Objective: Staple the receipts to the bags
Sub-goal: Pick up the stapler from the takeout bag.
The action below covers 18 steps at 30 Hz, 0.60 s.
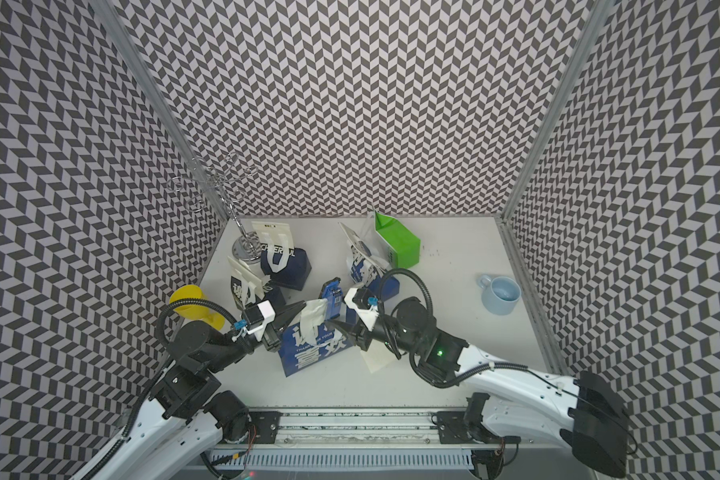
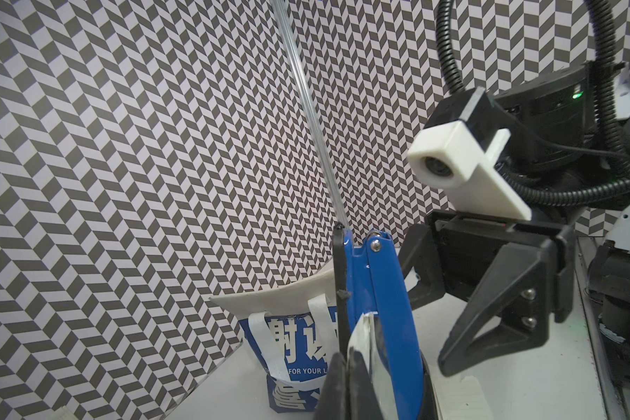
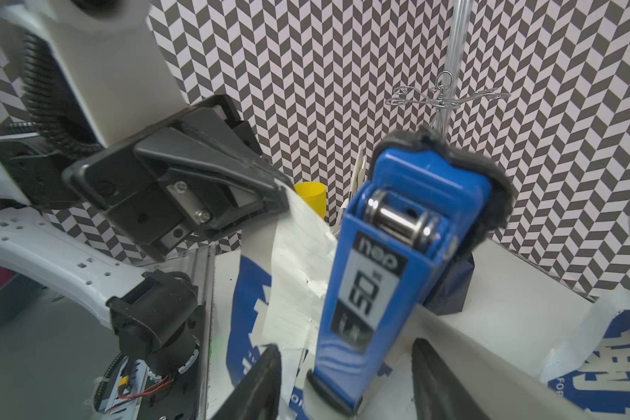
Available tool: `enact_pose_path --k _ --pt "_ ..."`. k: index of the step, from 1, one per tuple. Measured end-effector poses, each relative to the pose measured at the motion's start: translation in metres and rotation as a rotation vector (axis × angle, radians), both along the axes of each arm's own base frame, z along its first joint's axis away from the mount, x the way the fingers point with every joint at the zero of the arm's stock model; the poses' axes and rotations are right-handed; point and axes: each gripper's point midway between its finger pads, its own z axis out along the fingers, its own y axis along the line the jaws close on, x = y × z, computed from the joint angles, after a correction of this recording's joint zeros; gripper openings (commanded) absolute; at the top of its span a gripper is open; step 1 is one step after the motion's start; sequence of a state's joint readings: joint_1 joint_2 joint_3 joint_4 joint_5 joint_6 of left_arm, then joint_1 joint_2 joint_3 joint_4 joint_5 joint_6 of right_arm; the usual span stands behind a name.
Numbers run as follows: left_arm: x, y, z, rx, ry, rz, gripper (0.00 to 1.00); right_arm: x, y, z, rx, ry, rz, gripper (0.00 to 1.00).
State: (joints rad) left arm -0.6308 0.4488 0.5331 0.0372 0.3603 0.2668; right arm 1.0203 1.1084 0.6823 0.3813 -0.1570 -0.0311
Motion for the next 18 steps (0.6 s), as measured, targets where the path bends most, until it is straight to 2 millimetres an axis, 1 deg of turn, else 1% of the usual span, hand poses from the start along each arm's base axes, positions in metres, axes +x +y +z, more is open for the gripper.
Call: enact_pose_path --k 1,3,4,6,9,12,15,18 --pt "0.0 0.0 0.0 0.0 0.001 -0.002 0.0 0.003 0.004 0.0 0.003 0.014 -0.006 0.47" --pt "0.0 -0.001 -0.001 -0.004 0.0 -0.002 0.0 0.011 0.01 0.004 0.017 0.042 -0.029 0.39" --pt "0.0 -0.001 0.0 -0.007 -0.002 0.0 0.0 0.014 0.011 0.006 0.026 0.053 -0.043 0.34" --pt "0.0 0.0 0.001 -0.015 -0.007 0.0 0.0 0.02 0.011 0.011 0.045 0.075 -0.079 0.21" --pt "-0.002 -0.001 0.005 -0.027 -0.019 -0.005 0.0 0.026 0.008 0.017 0.07 0.096 -0.116 0.08" --pt "-0.002 -0.001 0.006 -0.031 -0.024 -0.006 0.0 0.027 0.008 0.019 0.079 0.101 -0.122 0.02" --pt "-0.003 -0.001 0.007 -0.036 -0.031 -0.006 0.0 0.026 0.006 0.023 0.091 0.101 -0.121 0.01" --pt "-0.003 0.001 0.007 -0.046 -0.042 -0.001 0.0 0.026 0.003 0.032 0.114 0.087 -0.132 0.0"
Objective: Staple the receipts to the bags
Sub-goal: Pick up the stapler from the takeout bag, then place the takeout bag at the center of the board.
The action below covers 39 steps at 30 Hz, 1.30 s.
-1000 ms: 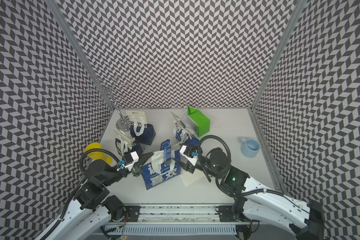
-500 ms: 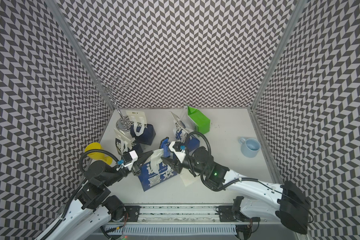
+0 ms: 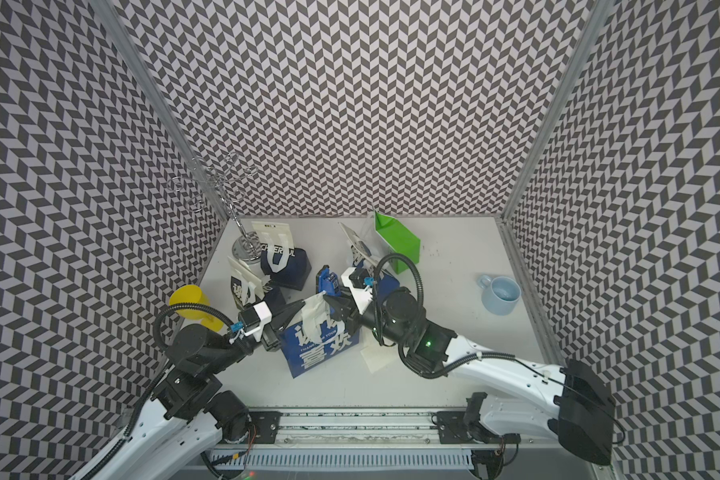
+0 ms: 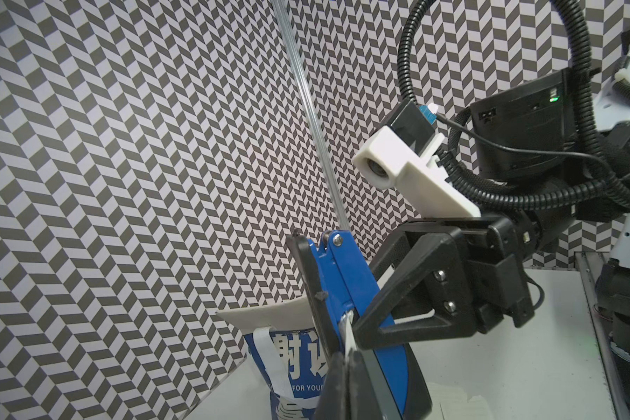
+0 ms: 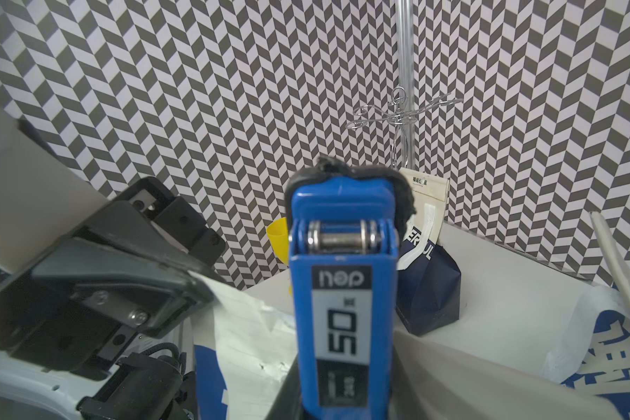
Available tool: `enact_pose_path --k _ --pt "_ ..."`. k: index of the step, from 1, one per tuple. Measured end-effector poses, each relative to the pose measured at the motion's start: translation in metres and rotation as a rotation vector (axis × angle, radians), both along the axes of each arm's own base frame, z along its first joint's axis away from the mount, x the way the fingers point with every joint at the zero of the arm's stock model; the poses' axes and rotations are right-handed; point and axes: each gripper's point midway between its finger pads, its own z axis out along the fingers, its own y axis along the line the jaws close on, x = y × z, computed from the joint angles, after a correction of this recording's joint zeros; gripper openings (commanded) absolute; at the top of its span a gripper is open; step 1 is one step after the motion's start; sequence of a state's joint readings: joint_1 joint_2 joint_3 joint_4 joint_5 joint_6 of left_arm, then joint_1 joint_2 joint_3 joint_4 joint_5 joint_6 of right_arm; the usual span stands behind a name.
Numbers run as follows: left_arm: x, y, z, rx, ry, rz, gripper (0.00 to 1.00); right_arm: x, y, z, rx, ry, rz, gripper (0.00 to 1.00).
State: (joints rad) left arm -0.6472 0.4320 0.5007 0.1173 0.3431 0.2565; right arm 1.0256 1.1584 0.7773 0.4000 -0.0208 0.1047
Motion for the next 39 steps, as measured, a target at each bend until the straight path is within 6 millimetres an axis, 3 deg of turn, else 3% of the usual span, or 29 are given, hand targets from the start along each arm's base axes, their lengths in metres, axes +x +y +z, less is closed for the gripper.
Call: enact_pose_path --k 11,20,26,31,32,33,39 --pt "0.003 0.014 -0.011 -0.027 0.003 0.08 0.0 0.014 -0.032 0.07 0.166 -0.153 -0.174 0.0" --pt "0.02 0.067 -0.014 -0.127 -0.003 0.376 0.0 0.011 -0.088 0.115 0.274 -0.269 -0.354 0.0" --pt "0.034 0.101 -0.025 -0.145 0.045 0.58 0.0 0.012 -0.101 0.112 0.254 -0.29 -0.404 0.0" --pt "0.046 0.122 -0.04 -0.147 0.107 0.725 0.11 0.024 -0.107 0.095 0.213 -0.27 -0.456 0.0" --pt "0.047 0.126 -0.042 -0.146 0.115 0.745 0.42 0.028 -0.111 0.091 0.211 -0.259 -0.472 0.0" --pt "0.047 0.128 -0.043 -0.152 0.123 0.761 0.51 0.032 -0.114 0.088 0.209 -0.251 -0.489 0.0" --pt "0.039 0.149 -0.021 -0.251 0.111 0.815 0.52 0.05 -0.13 0.065 0.175 -0.196 -0.567 0.0"
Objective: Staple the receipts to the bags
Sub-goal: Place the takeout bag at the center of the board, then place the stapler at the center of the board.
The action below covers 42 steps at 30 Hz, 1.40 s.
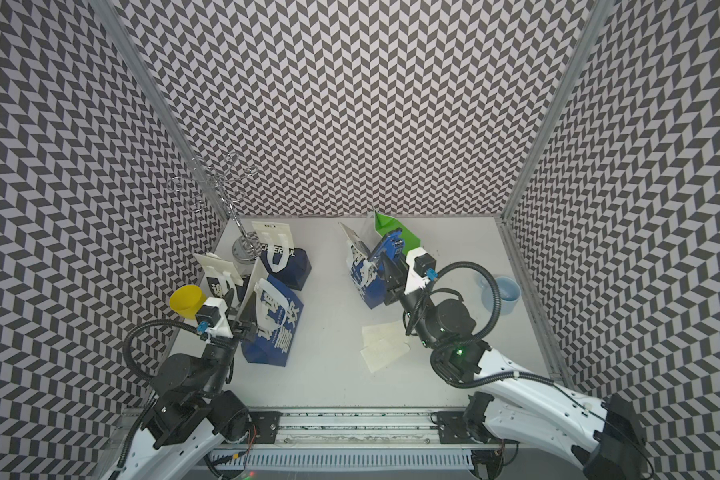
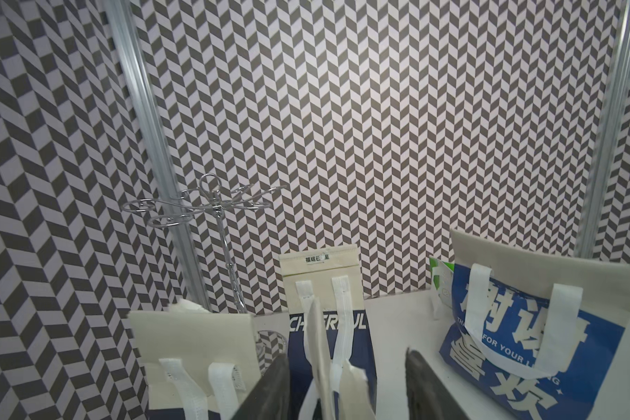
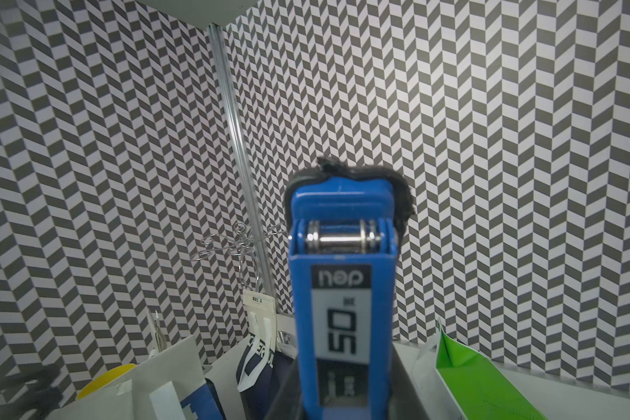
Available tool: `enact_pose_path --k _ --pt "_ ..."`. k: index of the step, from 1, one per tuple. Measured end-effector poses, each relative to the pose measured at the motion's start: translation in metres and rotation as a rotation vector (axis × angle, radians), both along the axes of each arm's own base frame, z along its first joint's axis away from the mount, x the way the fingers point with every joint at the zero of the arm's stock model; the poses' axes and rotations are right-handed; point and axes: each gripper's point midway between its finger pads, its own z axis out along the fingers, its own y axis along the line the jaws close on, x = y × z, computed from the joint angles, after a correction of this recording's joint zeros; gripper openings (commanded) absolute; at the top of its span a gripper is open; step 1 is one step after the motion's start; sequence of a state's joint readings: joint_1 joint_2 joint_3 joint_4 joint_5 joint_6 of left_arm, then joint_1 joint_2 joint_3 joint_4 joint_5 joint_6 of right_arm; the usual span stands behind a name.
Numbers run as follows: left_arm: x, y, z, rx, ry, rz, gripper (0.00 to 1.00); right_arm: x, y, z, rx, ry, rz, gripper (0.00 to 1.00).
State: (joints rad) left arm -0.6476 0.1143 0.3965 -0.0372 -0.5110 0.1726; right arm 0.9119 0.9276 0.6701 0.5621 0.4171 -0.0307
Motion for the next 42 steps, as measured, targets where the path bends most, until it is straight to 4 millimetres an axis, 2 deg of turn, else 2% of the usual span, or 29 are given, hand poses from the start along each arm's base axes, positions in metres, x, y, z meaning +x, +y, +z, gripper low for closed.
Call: enact_pose_path --k 5,9,12,13,15,17,20,21,22,23,25,26,29,34,37,40,42 --pt "-0.023 0.023 0.052 -0.089 -0.121 0.034 0.52 0.013 -0.015 -0.012 -0.006 0.049 -0.079 0.0" --pt "-0.033 0.023 0.103 -0.1 -0.191 0.003 0.5 0.032 -0.043 -0.025 0.008 0.113 -0.202 0.0" --pt "-0.019 -0.005 0.155 -0.085 -0.189 -0.092 0.45 0.053 -0.084 -0.045 0.035 0.199 -0.356 0.0" --pt "-0.01 -0.021 0.17 -0.076 -0.181 -0.14 0.44 0.059 -0.098 -0.054 0.041 0.233 -0.407 0.0" --pt "0.012 -0.059 0.184 -0.057 -0.148 -0.246 0.45 0.069 -0.124 -0.075 0.048 0.304 -0.489 0.0" --pt "0.038 -0.098 0.173 -0.044 -0.084 -0.349 0.47 0.077 -0.145 -0.103 0.058 0.385 -0.549 0.0" --pt "0.067 -0.151 0.119 -0.031 0.062 -0.464 0.51 0.079 -0.157 -0.162 0.048 0.531 -0.578 0.0" --pt "0.074 -0.167 0.093 -0.023 0.128 -0.489 0.52 0.076 -0.158 -0.188 0.035 0.596 -0.576 0.0" --pt "0.079 -0.18 0.071 -0.016 0.191 -0.508 0.54 0.072 -0.157 -0.214 0.016 0.664 -0.571 0.0" --pt "0.082 -0.189 0.056 -0.017 0.236 -0.52 0.57 0.068 -0.158 -0.234 0.002 0.719 -0.57 0.0" --pt "0.085 -0.204 0.038 -0.035 0.305 -0.54 0.69 0.057 -0.159 -0.275 -0.02 0.838 -0.566 0.0" --pt "0.084 -0.207 0.034 -0.049 0.325 -0.548 0.71 0.053 -0.16 -0.289 -0.019 0.877 -0.568 0.0" --pt "0.081 -0.21 0.033 -0.102 0.352 -0.559 0.71 0.058 -0.16 -0.294 0.063 0.894 -0.571 0.0" --pt "0.081 -0.211 0.029 -0.191 0.389 -0.565 0.73 0.072 -0.158 -0.303 0.155 0.896 -0.579 0.08" --pt "0.083 -0.214 0.018 -0.211 0.425 -0.564 0.75 0.081 -0.156 -0.306 0.192 0.894 -0.577 0.15" --pt "0.086 -0.218 0.006 -0.22 0.462 -0.562 0.77 0.092 -0.152 -0.308 0.208 0.904 -0.57 0.32" --pt "0.089 -0.222 -0.002 -0.218 0.484 -0.56 0.78 0.096 -0.149 -0.314 0.196 0.927 -0.57 0.38"
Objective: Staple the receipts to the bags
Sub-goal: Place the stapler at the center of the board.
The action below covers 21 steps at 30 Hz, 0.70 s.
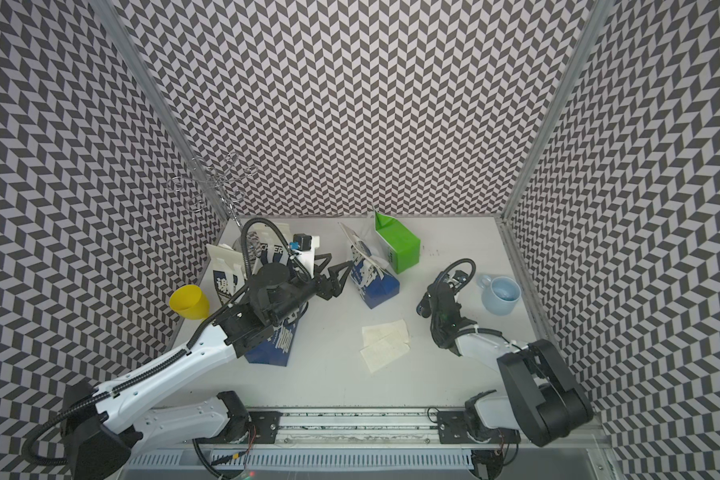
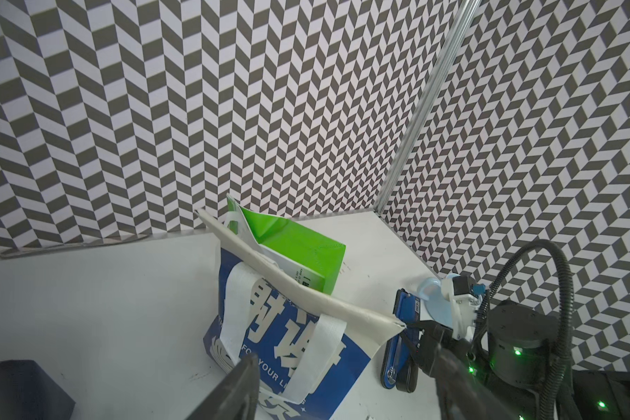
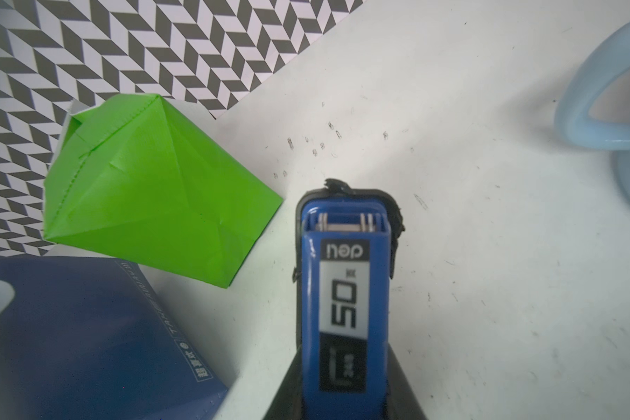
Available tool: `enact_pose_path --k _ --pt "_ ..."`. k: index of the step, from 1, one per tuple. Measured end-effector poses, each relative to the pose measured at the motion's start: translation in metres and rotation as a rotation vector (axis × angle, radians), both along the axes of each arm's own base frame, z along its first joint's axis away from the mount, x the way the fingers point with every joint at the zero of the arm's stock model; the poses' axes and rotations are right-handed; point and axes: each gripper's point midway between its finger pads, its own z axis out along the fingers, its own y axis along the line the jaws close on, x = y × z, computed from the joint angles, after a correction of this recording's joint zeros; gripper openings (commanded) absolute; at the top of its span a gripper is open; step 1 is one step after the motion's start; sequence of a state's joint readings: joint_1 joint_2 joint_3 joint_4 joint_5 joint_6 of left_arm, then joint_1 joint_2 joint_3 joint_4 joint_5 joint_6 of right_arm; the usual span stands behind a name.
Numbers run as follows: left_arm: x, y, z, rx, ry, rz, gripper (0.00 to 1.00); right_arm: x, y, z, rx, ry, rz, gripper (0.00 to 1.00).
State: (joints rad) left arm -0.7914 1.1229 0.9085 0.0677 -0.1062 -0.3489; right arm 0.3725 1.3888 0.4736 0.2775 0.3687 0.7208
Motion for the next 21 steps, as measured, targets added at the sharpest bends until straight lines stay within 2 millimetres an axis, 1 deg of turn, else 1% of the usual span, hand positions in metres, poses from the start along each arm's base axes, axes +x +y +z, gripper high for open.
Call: enact_pose_path --k 3,4,7,9,11,13,16,18,19,21 --pt "0.005 -0.006 -0.014 0.015 0.034 -0.002 0.79 -0.011 0.001 -0.029 -0.029 0.115 0.027 0.43" --pt "0.006 -0.007 -0.018 0.017 0.046 -0.001 0.79 -0.015 0.001 -0.035 -0.039 0.143 0.033 0.45" --pt "0.014 -0.007 -0.028 0.01 0.087 0.005 0.8 -0.022 -0.001 -0.043 -0.061 0.188 0.042 0.47" --pt "0.02 -0.003 -0.031 -0.005 0.111 0.014 0.8 -0.024 -0.003 -0.04 -0.077 0.197 0.047 0.48" --pt "0.027 0.0 -0.031 -0.019 0.126 0.022 0.81 -0.025 -0.005 -0.024 -0.096 0.166 0.057 0.48" --pt "0.033 0.001 -0.026 -0.033 0.131 0.025 0.82 -0.019 -0.003 0.011 -0.1 0.062 0.08 0.47" --pt "0.036 -0.005 -0.018 -0.051 0.131 -0.007 0.83 -0.008 0.005 0.071 -0.087 -0.142 0.129 0.47" --pt "0.036 -0.012 -0.015 -0.061 0.136 -0.038 0.84 0.001 0.016 0.096 -0.073 -0.215 0.181 0.46" --pt "0.036 -0.016 -0.014 -0.065 0.141 -0.055 0.85 0.007 0.024 0.105 -0.067 -0.233 0.211 0.46" --pt "0.037 -0.023 -0.015 -0.069 0.153 -0.082 0.87 0.021 0.043 0.113 -0.04 -0.247 0.285 0.46"
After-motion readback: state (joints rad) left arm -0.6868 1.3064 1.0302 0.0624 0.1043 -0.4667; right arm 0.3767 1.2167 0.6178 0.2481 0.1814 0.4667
